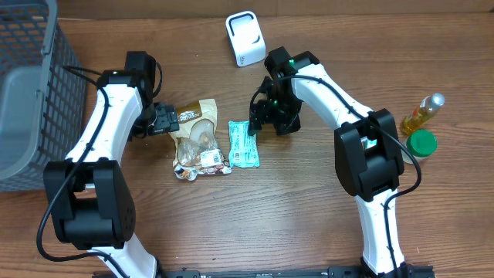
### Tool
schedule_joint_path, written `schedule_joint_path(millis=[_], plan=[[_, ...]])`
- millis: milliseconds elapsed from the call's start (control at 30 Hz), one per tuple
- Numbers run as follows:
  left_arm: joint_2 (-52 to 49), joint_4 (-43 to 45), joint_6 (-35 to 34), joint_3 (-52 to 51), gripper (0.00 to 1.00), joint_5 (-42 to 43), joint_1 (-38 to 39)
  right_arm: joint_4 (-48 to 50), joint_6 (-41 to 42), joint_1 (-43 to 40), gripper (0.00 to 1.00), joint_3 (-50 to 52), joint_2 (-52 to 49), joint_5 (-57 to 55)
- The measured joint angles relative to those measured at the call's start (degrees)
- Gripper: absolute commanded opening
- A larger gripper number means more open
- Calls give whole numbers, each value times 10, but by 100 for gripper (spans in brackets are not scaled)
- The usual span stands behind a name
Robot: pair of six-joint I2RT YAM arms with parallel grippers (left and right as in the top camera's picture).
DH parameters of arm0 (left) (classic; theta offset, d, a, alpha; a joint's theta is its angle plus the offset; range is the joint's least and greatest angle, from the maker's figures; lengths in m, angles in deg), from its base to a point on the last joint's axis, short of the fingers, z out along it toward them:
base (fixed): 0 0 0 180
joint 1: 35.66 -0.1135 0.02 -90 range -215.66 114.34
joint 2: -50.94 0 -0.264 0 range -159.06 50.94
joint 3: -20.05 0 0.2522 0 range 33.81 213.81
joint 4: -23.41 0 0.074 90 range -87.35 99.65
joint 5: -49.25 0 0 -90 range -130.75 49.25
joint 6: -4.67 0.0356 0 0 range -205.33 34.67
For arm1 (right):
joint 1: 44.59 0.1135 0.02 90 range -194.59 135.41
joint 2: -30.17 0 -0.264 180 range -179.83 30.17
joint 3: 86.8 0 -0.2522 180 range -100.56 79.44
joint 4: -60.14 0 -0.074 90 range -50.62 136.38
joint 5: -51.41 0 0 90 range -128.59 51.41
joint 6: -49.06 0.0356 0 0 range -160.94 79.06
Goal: Scan the item barcode
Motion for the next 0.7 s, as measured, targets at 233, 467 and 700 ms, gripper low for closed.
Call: schedule_joint_path(millis=[233, 467, 700], plan=[[0, 47, 0, 0, 100, 71, 0, 13, 2, 0, 87, 0, 0, 0], [0, 72, 13, 0, 50, 291, 2, 21, 1, -2, 73, 0, 0, -3], [0, 72, 34, 0, 26, 392, 51, 17, 2, -11, 69, 0, 0, -9]])
